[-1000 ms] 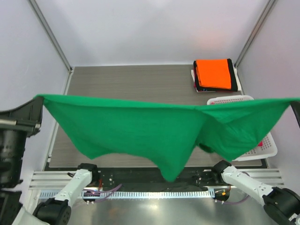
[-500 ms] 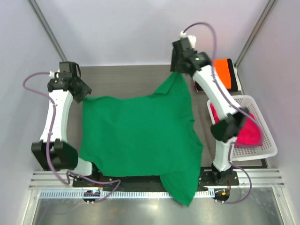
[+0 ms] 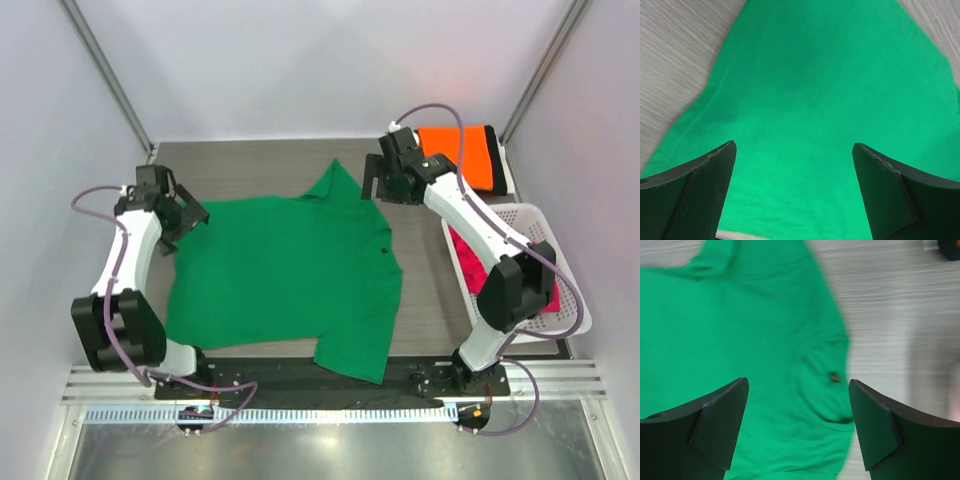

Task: Fold and stack the t-shirts
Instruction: Flatten the tshirt out

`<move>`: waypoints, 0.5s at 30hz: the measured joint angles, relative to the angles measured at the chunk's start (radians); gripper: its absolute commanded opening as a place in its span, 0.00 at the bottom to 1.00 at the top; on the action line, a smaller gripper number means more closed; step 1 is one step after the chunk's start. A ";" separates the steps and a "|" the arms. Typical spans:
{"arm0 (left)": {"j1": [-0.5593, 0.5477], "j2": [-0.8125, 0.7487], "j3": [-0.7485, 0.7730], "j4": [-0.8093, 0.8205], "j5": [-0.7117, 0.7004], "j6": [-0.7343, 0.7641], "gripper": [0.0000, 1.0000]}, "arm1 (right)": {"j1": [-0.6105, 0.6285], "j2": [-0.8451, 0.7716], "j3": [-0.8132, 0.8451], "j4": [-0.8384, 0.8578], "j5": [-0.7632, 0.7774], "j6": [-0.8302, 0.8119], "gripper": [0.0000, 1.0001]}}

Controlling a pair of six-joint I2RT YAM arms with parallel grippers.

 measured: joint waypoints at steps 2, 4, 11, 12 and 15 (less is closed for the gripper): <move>0.000 -0.055 -0.078 0.048 0.011 -0.005 0.98 | 0.000 -0.031 -0.072 0.071 -0.100 0.023 0.86; 0.000 -0.082 -0.145 0.080 0.028 -0.009 0.95 | 0.000 -0.008 -0.106 0.142 -0.201 0.045 0.84; -0.001 -0.150 -0.282 0.105 0.127 0.010 0.94 | 0.003 0.312 0.047 0.261 -0.394 0.090 0.84; -0.001 -0.183 -0.291 0.098 0.134 0.018 0.94 | 0.003 0.365 0.095 0.269 -0.406 0.095 0.84; -0.001 -0.298 -0.298 0.082 0.142 0.045 0.94 | 0.004 0.487 0.220 0.292 -0.426 0.105 0.83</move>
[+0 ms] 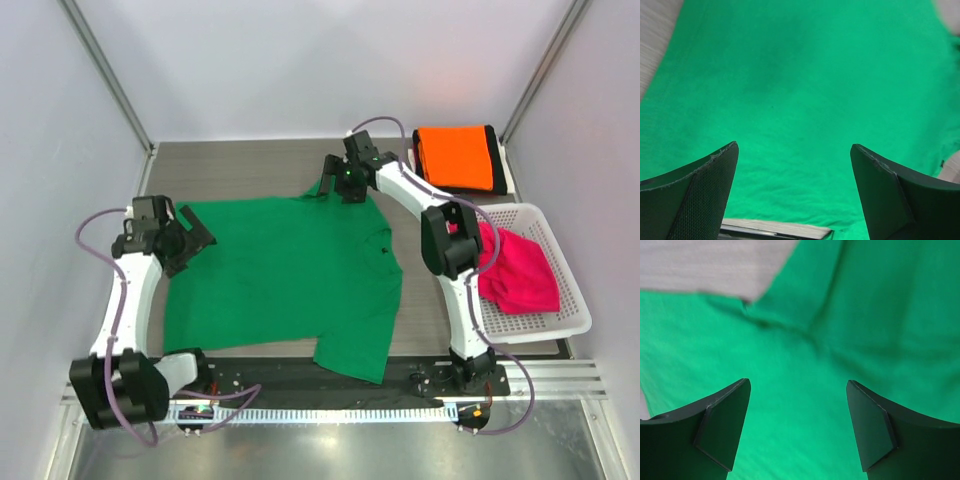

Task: Fold and stack the t-shirts
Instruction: Flatten the tshirt out

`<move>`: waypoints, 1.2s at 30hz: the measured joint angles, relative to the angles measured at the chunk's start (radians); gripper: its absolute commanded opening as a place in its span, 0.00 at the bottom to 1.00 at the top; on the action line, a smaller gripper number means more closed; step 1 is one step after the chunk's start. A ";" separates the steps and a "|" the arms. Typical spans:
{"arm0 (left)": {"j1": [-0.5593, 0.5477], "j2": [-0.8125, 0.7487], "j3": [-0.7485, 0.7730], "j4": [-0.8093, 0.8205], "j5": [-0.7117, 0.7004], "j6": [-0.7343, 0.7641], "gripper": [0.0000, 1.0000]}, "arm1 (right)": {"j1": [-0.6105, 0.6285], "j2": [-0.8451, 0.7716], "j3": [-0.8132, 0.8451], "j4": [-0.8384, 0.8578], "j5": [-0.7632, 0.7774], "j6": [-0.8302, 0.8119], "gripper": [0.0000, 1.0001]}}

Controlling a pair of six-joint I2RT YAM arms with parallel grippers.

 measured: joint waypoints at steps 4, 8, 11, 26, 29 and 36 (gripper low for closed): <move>0.000 -0.130 -0.011 -0.015 0.000 0.037 0.95 | 0.000 0.121 0.144 0.011 -0.008 0.021 0.83; 0.000 -0.230 -0.045 -0.045 0.002 0.058 0.95 | 0.000 0.206 0.244 0.018 -0.009 0.043 0.83; 0.000 -0.306 -0.082 -0.044 0.010 0.061 0.95 | -0.002 0.258 0.304 0.020 -0.011 0.061 0.82; -0.001 -0.402 -0.113 -0.033 0.010 0.061 0.96 | 0.005 0.456 0.459 0.452 -0.171 0.420 0.81; -0.001 -0.406 -0.114 -0.030 0.005 0.061 0.97 | 0.003 0.562 0.587 0.686 -0.221 0.587 0.83; 0.000 -0.359 -0.114 -0.026 -0.024 0.060 0.97 | -0.010 0.243 0.224 0.568 -0.167 0.414 0.93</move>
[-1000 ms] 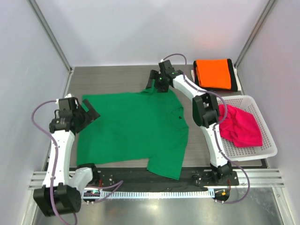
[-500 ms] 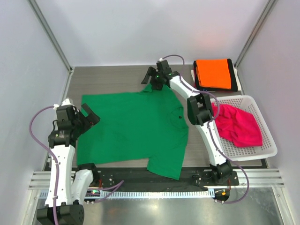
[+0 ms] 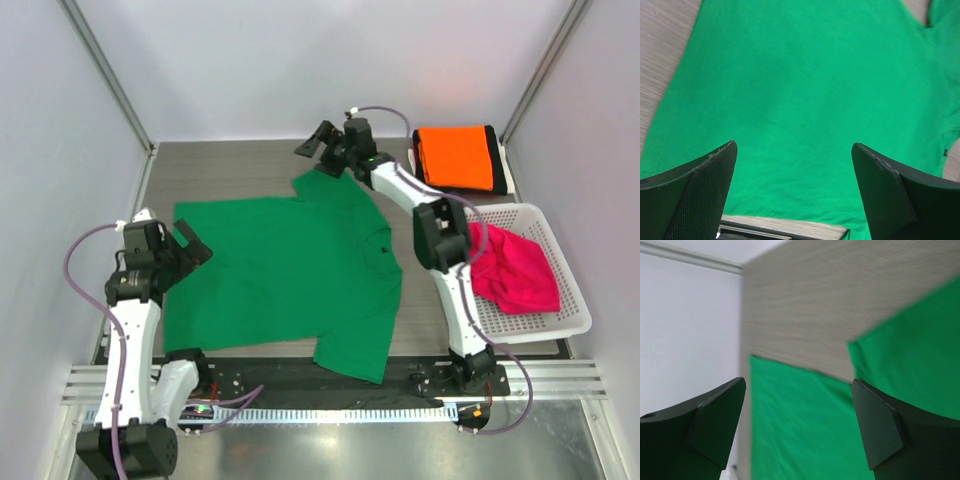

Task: Fold and stack the t-shirts
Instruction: Flatten the tshirt out

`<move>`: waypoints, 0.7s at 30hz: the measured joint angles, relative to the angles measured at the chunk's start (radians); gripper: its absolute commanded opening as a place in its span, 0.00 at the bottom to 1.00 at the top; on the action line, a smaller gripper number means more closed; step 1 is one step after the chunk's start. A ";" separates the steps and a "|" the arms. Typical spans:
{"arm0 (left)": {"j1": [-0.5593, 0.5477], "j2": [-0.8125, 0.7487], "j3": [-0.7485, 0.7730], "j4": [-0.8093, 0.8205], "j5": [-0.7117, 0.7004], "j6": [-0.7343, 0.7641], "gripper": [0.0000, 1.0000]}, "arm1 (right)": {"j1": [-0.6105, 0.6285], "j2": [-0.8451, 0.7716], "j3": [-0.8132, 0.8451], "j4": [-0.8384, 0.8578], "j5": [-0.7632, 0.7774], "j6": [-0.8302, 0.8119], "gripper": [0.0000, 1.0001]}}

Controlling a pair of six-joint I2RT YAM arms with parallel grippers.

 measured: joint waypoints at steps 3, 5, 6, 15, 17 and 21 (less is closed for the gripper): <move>0.000 0.080 0.000 0.017 -0.004 -0.002 0.97 | -0.002 -0.214 -0.169 -0.156 0.111 -0.158 0.93; 0.000 0.168 0.000 0.049 -0.005 -0.010 0.96 | -0.003 -0.325 -0.239 -0.217 0.167 -0.244 0.91; 0.000 0.213 0.003 0.066 -0.006 -0.018 0.96 | -0.005 -0.373 -0.273 -0.238 0.185 -0.280 0.90; 0.013 0.747 0.220 0.195 -0.022 -0.099 0.93 | -0.005 -0.283 -0.345 -0.324 0.167 -0.401 0.88; 0.014 0.857 0.319 0.209 -0.023 -0.106 0.92 | -0.008 -0.211 -0.332 -0.350 0.156 -0.407 0.88; 0.014 1.044 0.501 0.227 -0.023 -0.106 0.92 | -0.033 -0.168 -0.265 -0.348 0.126 -0.410 0.88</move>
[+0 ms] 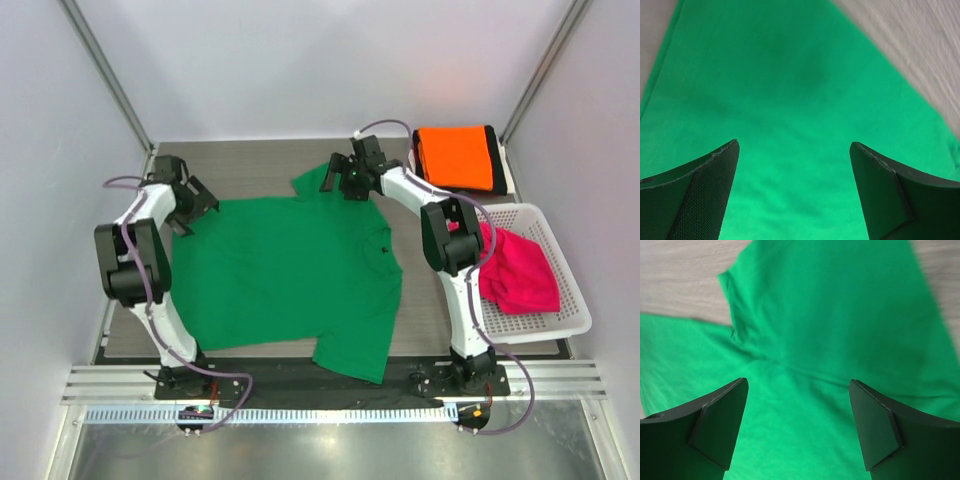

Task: Fold and stack the t-shirts
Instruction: Flatten the tshirt out

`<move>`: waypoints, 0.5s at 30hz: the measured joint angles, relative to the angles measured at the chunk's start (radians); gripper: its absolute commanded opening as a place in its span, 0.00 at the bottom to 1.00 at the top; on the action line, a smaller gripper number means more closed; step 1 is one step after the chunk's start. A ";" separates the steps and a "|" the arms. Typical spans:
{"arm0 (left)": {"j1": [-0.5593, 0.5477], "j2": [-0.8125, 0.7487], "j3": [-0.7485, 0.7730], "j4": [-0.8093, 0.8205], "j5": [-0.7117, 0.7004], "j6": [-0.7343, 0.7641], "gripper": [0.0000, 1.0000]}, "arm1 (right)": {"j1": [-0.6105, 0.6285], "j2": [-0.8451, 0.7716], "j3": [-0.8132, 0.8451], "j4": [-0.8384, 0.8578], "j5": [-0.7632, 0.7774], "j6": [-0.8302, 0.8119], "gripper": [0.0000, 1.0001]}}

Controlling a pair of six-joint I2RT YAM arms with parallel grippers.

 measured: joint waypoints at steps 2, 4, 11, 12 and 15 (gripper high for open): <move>0.000 0.063 0.050 0.003 -0.002 0.000 0.91 | -0.019 0.011 0.010 0.002 -0.002 -0.001 0.88; 0.000 0.116 0.084 0.001 -0.003 0.000 0.90 | -0.039 0.030 0.010 0.000 -0.001 -0.001 0.88; -0.011 0.256 0.249 -0.030 0.014 -0.003 0.89 | -0.123 0.059 0.034 0.025 -0.022 0.013 0.89; -0.015 0.274 0.277 -0.037 0.016 -0.002 0.89 | -0.132 0.066 0.044 0.026 -0.023 0.013 0.89; -0.037 0.340 0.380 -0.044 0.021 -0.001 0.89 | -0.155 0.096 0.090 0.029 -0.021 0.012 0.89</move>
